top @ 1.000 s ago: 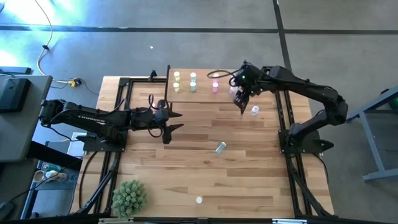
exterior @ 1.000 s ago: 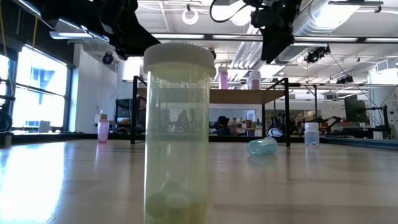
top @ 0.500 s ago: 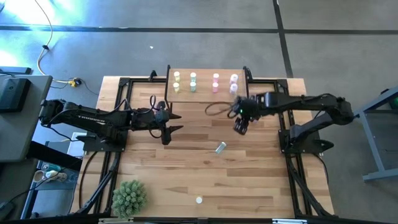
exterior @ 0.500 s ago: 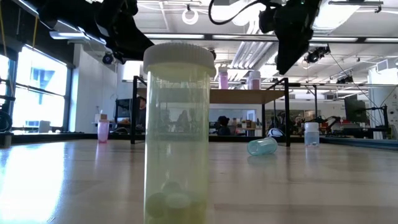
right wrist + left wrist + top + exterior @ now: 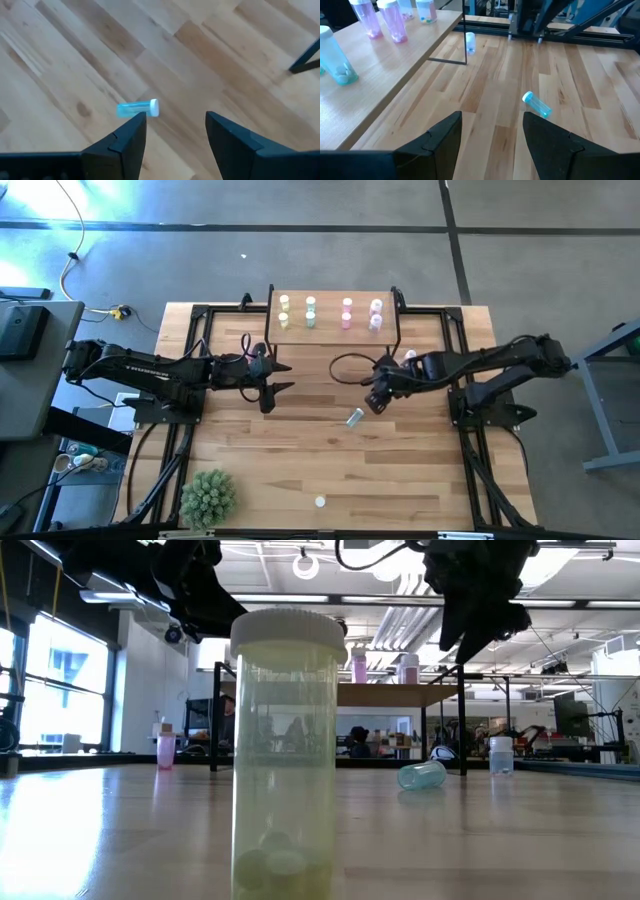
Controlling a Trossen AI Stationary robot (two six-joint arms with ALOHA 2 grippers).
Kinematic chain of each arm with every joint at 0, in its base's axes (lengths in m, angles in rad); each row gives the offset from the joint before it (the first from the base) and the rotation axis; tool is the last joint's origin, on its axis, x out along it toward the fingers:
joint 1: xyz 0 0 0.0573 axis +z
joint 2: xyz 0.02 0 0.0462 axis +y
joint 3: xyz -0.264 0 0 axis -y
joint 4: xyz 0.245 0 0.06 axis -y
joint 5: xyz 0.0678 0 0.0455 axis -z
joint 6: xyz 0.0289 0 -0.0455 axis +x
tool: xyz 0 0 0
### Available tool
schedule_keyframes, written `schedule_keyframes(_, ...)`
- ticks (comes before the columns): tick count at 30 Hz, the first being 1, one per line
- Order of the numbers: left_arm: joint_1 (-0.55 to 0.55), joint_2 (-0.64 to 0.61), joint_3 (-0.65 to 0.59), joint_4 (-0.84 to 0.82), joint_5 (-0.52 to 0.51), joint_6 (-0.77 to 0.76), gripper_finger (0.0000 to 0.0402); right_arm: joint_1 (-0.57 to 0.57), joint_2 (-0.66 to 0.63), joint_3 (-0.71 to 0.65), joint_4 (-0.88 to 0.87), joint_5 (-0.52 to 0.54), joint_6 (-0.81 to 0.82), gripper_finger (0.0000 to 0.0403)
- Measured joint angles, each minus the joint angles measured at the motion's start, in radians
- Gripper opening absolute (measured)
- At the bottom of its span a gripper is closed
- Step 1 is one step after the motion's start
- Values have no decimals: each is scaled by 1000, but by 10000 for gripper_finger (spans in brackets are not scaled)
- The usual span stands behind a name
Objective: Pick and place medicine bottles onto shelf by color
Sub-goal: Put the blue pill bottle and align it with the other blue pill bottle on the shelf
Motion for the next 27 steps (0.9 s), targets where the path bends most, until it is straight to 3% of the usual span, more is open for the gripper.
schedule_keyframes(10, 0, 0, 0, 0, 2, 9, 202, 21, 4, 0, 11, -90, 127, 195)
schedule_keyframes(27, 0, 0, 0, 0, 1, 11, 202, 31, 19, 0, 43, -144, 358, 195)
